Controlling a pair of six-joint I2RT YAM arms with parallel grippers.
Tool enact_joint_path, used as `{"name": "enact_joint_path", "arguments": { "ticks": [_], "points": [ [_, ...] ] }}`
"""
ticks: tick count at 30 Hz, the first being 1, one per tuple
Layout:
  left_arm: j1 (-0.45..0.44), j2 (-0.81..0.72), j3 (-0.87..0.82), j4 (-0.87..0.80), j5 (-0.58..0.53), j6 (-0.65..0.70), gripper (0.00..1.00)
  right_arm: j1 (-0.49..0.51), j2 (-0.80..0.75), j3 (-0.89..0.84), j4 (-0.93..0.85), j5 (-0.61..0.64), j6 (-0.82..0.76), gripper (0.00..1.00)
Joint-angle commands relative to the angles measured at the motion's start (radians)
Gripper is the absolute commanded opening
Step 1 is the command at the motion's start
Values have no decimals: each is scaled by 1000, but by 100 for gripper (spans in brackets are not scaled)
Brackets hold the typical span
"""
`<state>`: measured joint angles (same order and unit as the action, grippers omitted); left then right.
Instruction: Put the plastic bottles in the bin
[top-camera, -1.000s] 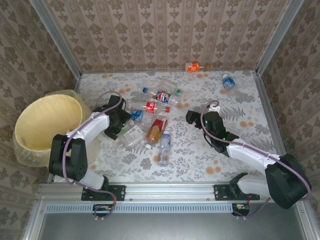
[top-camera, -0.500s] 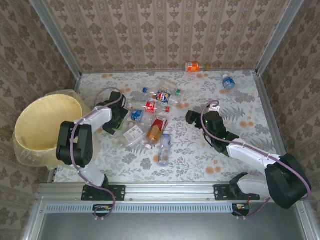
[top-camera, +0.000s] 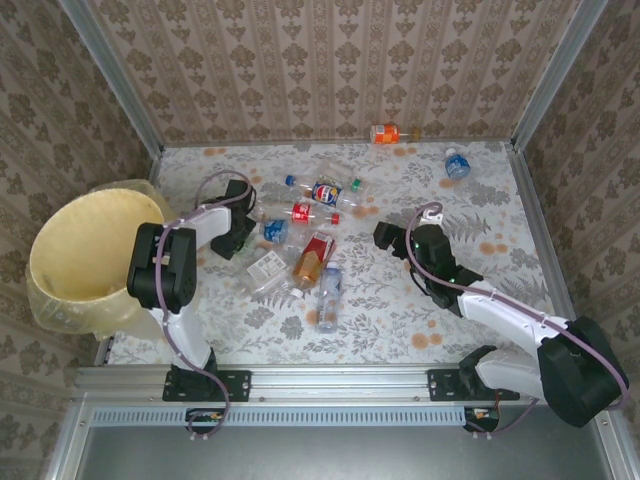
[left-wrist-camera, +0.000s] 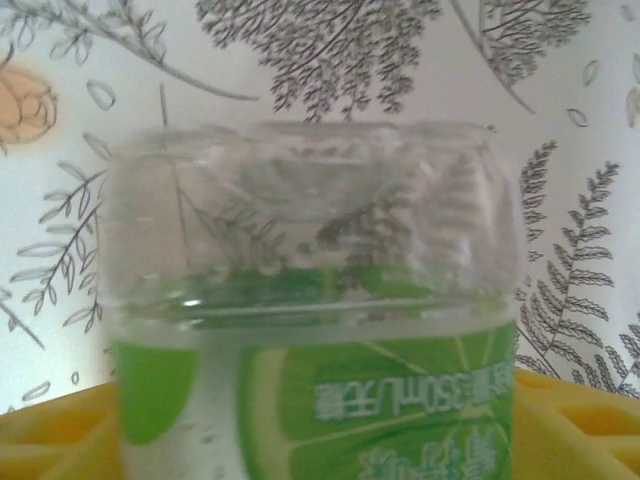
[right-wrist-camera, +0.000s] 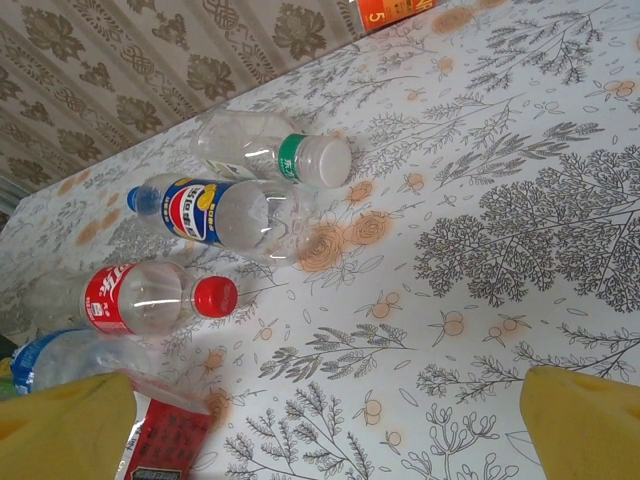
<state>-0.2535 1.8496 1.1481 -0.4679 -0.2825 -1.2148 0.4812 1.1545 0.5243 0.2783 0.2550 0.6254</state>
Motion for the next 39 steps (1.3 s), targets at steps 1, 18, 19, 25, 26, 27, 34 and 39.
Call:
{"name": "enact_joint_path", "arguments": {
  "ticks": [1,18,19,25,26,27,34,39],
  "points": [
    [6,-17,13,21,-46,59,68,-5,-31,-16,-29,17,-12,100],
    [4,-265,-5,162,-60,425,53,-10,-47,-24,8,-35,-77,100],
    [1,-288,1,159,-60,438,54,-9,-47,-24,14,-47,-85,100],
    [-12,-384,73,104,-17,510,53,-10,-36,-14,49,-104,-111,100],
    [-16,-399,82,103,-16,528,54,-10,-33,-12,50,-106,-110,100],
    [-22,-416,94,98,-23,549,54,-10,-29,-8,52,-108,-111,100],
    [-30,-500,218,-7,-15,677,54,-10,13,18,66,-123,-111,100],
    [-30,-616,237,-44,-95,753,54,-10,45,38,80,-132,-116,100]
  ]
}}
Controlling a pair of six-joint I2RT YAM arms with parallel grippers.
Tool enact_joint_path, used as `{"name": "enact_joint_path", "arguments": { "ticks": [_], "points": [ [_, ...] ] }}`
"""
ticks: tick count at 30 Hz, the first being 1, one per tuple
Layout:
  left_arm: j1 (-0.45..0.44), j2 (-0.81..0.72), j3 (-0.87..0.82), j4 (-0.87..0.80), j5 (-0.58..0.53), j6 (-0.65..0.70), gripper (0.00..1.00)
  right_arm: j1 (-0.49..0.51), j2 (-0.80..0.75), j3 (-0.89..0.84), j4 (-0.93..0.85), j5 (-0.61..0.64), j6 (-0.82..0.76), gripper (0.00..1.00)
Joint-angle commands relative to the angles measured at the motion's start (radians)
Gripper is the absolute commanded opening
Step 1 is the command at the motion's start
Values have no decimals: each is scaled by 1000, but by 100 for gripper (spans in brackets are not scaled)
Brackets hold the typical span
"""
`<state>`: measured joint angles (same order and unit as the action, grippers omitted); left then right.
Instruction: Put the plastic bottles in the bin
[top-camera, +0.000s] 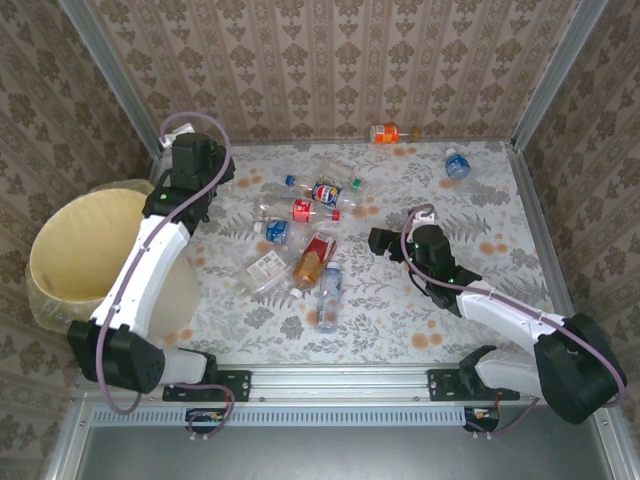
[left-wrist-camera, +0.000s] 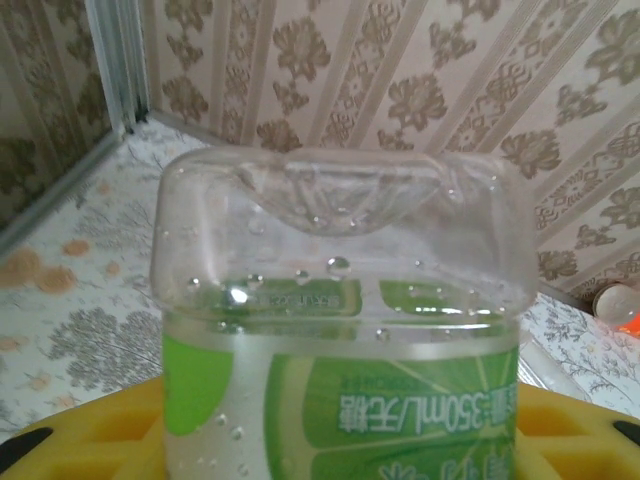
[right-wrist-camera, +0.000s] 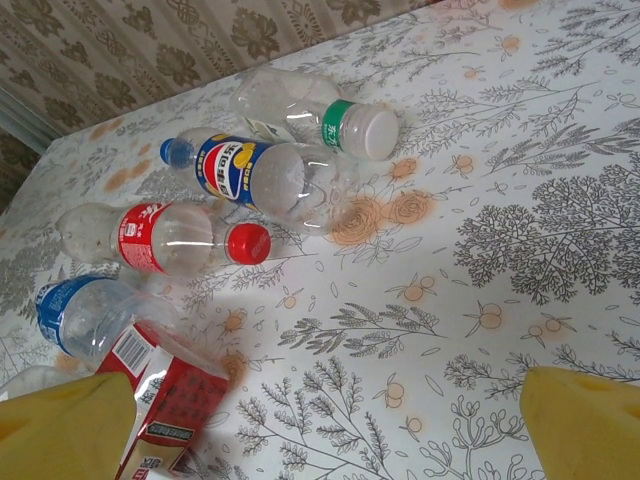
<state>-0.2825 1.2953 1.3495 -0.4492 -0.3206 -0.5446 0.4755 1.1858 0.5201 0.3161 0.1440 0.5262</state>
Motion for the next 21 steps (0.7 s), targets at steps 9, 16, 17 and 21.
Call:
{"name": "enact_joint_path", "arguments": {
  "ticks": [9,16,17,21],
  "points": [
    [110,-206,117,-227,-168,166,55,-3,79,92,50,-61,-24,100],
    [247,-244,185,-433,-219,173,55,-2,125,121,60,-87,-25,100],
    [269,-248,188,-459,-216,173,55,-1,133,125,61,-91,-27,100],
    [387,-261,183,-534,-178,179,55,-2,164,155,51,-118,-35,100]
  ]
}}
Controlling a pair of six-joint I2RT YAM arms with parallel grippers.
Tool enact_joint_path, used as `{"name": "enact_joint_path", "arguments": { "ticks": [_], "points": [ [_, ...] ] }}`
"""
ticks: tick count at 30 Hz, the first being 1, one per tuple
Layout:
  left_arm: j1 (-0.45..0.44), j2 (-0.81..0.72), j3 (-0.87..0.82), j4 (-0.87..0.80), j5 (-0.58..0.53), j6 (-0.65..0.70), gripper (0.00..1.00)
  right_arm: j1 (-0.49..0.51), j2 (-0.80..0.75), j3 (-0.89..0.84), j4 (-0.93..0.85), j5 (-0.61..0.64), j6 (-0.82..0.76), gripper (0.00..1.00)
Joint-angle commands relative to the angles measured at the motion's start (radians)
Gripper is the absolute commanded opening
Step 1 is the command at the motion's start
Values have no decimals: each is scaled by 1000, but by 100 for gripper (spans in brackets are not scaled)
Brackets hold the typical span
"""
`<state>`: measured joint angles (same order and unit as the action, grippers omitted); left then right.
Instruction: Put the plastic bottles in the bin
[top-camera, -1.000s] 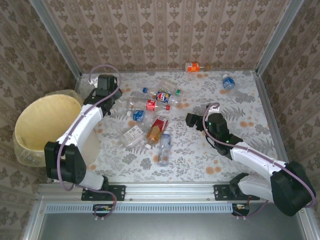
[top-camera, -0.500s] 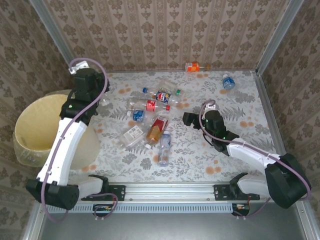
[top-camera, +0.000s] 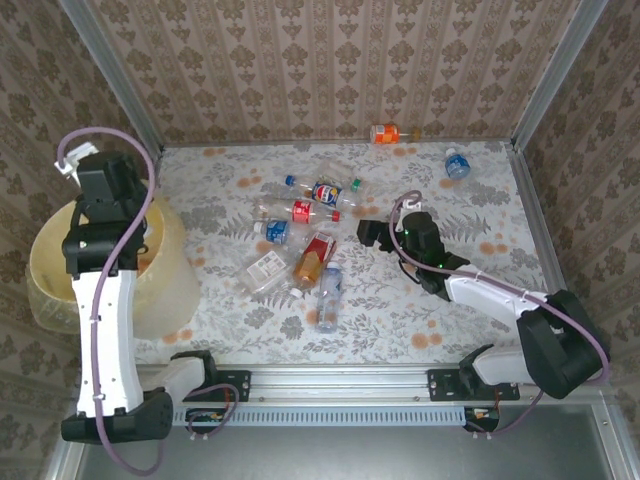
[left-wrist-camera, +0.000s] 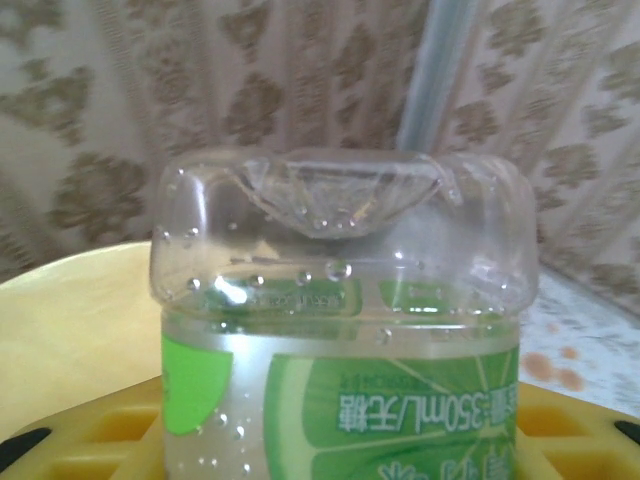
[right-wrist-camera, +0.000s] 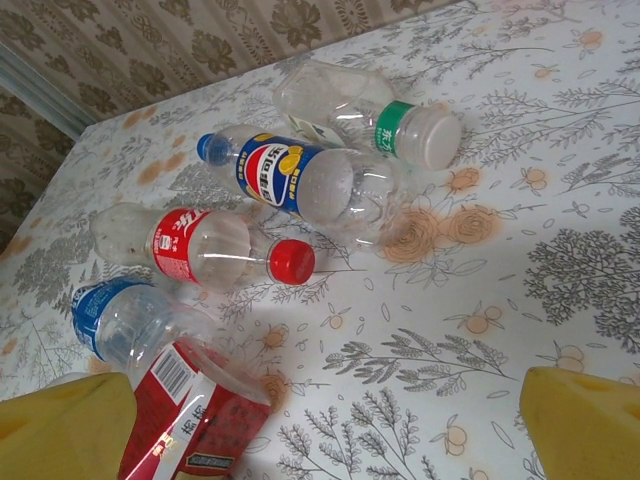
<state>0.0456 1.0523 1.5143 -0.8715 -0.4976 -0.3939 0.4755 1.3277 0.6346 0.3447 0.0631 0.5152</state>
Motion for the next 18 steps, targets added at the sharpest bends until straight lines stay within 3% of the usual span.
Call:
{"name": "enact_joint_path", "arguments": {
  "ticks": [1,8,12,18],
  "points": [
    [90,-18,13,-121,8,31,55,0,29,46,19,-43,-26,100],
    [333,0,-36,-172,247,38,55,2,48,62,20,-64,-25,100],
    [396,15,-42,-226,259,21,58,2,39,66,7,-62,-33,100],
    [454,-24,-110,-220,160,-60,58,2,38,66,0,-59,-42,100]
  ]
}}
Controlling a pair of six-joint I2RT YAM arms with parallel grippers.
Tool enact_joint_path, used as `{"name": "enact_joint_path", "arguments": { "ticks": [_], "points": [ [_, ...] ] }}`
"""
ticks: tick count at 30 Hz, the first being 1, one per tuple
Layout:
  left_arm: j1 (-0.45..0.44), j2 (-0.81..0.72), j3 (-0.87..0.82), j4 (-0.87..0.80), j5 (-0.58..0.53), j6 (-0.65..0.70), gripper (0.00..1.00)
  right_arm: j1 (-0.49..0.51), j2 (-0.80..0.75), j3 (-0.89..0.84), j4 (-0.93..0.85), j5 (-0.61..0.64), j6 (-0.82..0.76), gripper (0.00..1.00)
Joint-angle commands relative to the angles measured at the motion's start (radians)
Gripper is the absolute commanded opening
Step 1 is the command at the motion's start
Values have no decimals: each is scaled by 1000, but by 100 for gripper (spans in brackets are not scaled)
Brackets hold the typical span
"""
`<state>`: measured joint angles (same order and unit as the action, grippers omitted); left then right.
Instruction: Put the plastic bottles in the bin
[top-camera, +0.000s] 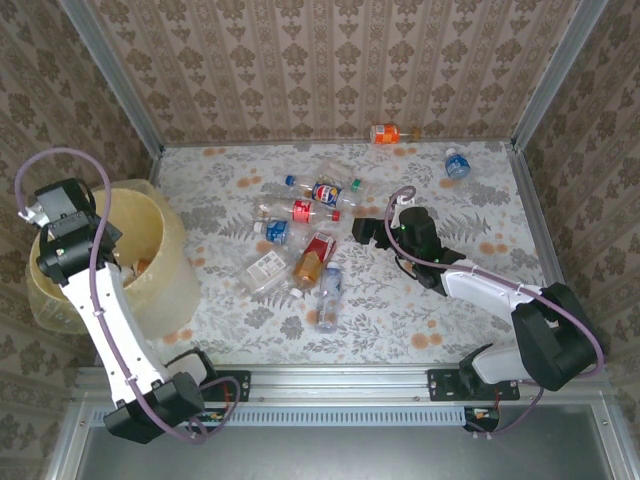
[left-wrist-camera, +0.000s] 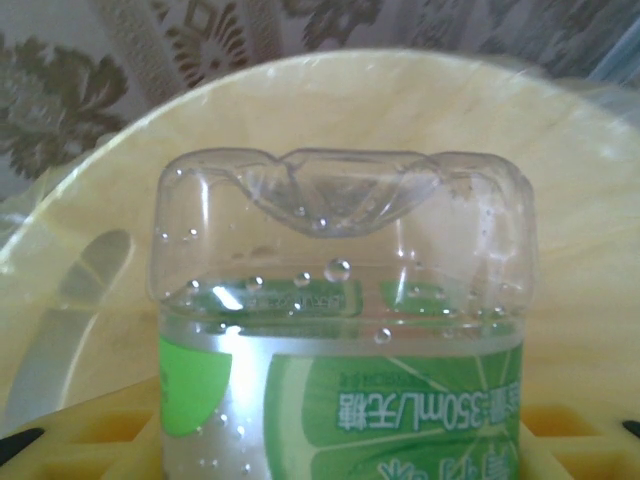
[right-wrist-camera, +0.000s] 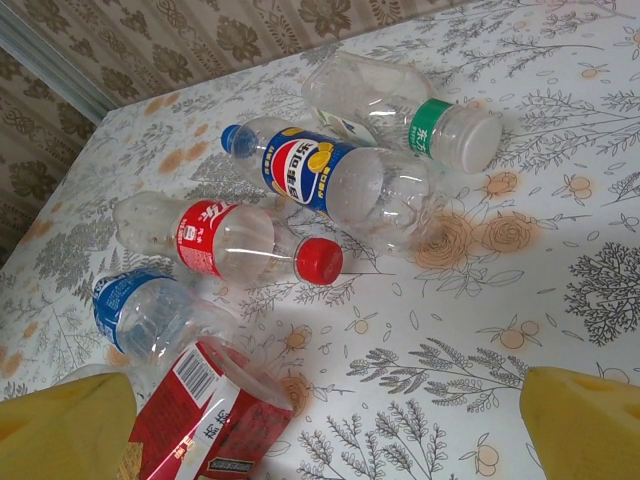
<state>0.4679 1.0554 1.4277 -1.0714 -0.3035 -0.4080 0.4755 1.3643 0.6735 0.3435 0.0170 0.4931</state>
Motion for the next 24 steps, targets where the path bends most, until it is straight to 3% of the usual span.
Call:
{"name": "enact_joint_path", "arguments": {
  "ticks": [1,4,8,15,24],
  "points": [
    [44,-29,-29,-19,-23,-51,58,2,2,29,-2,-15,-22,100],
    [57,-32,-41,-31,-47,-91,66,2,-1,28,-8,-15,-25,100],
    [58,-45,-58,-33,-71,-125,85,2,-4,18,-11,-5,-23,100],
    [58,-48,-56,-19,-14,-141,99,2,-1,21,-14,12,-27,100],
    [33,-104,-37,76,234,-93,100,2,-4,19,-9,58,2,100]
  ]
}}
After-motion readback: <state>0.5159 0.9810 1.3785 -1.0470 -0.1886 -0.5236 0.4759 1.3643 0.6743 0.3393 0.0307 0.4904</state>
